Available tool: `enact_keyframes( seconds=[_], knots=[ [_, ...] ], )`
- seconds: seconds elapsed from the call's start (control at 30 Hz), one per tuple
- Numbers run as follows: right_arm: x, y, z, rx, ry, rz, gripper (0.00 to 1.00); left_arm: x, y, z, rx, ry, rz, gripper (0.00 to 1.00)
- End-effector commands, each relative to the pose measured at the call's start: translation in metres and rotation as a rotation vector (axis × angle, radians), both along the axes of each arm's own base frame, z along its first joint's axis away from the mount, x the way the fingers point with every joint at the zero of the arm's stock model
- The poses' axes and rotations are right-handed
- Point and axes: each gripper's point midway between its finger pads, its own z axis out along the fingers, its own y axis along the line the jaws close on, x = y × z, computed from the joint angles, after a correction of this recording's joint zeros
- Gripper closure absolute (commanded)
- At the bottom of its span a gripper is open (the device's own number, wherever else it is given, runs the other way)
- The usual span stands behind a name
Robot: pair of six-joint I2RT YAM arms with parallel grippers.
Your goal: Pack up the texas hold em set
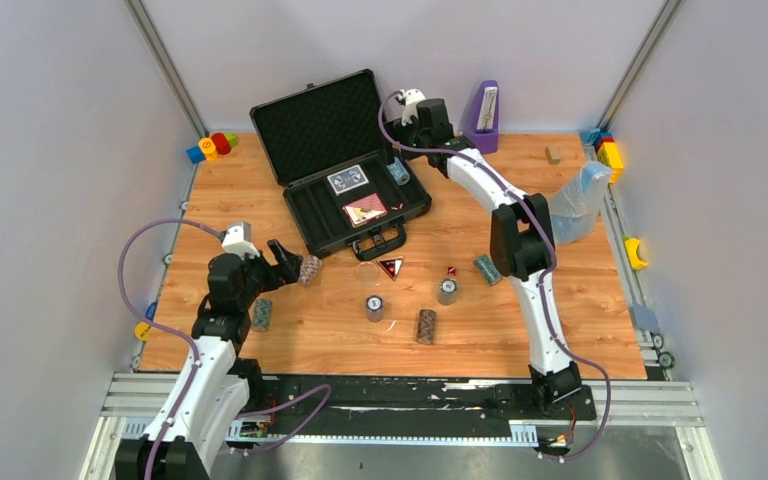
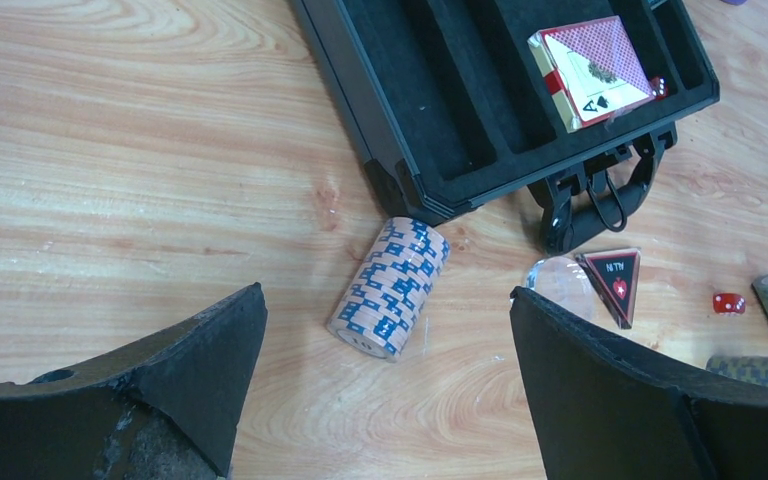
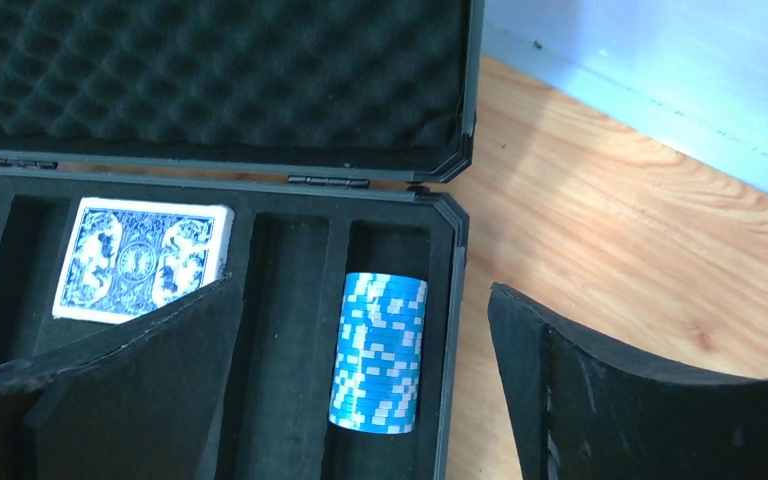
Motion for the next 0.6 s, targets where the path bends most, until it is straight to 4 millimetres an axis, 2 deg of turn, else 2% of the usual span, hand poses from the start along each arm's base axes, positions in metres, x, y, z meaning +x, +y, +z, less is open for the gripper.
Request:
enact_keyframes(
  seconds=[0.0,0.07,0.17,0.2,0.3,0.4,0.5,0.57],
  knots=[
    [0.013,0.002,0.054,0.029,-0.150,-0.042,0.06,0.009,0.005,0.013,0.006,-0.042,0.024,0.00],
    [0.005,-0.002,0.052,0.023,-0.133,-0.049,0.15,0.009,0.006,0.012,0.007,-0.037,0.034,0.00],
    [-0.014,-0.009,0.051,0.038,-0.083,-0.066,0.39,0.010,0.004,0.011,0.006,-0.031,0.024,0.00],
    [-0.022,-0.012,0.041,0.036,-0.049,-0.071,0.47,0.011,0.003,0.011,0.003,-0.031,0.017,0.00],
    [-0.042,-0.018,0.030,0.051,0.017,-0.086,0.68,0.012,0.000,0.009,0.002,-0.020,-0.001,0.00],
    [-0.055,-0.019,0.019,0.062,0.066,-0.079,0.81,0.014,-0.002,0.007,-0.002,-0.009,-0.013,0.00],
    [-0.059,-0.021,0.004,0.052,0.099,-0.092,0.95,0.014,-0.003,0.006,-0.004,-0.005,-0.018,0.00],
    [-0.060,-0.023,-0.006,0.043,0.119,-0.105,1.00,0.014,-0.003,0.005,-0.005,-0.002,-0.018,0.00]
  ],
)
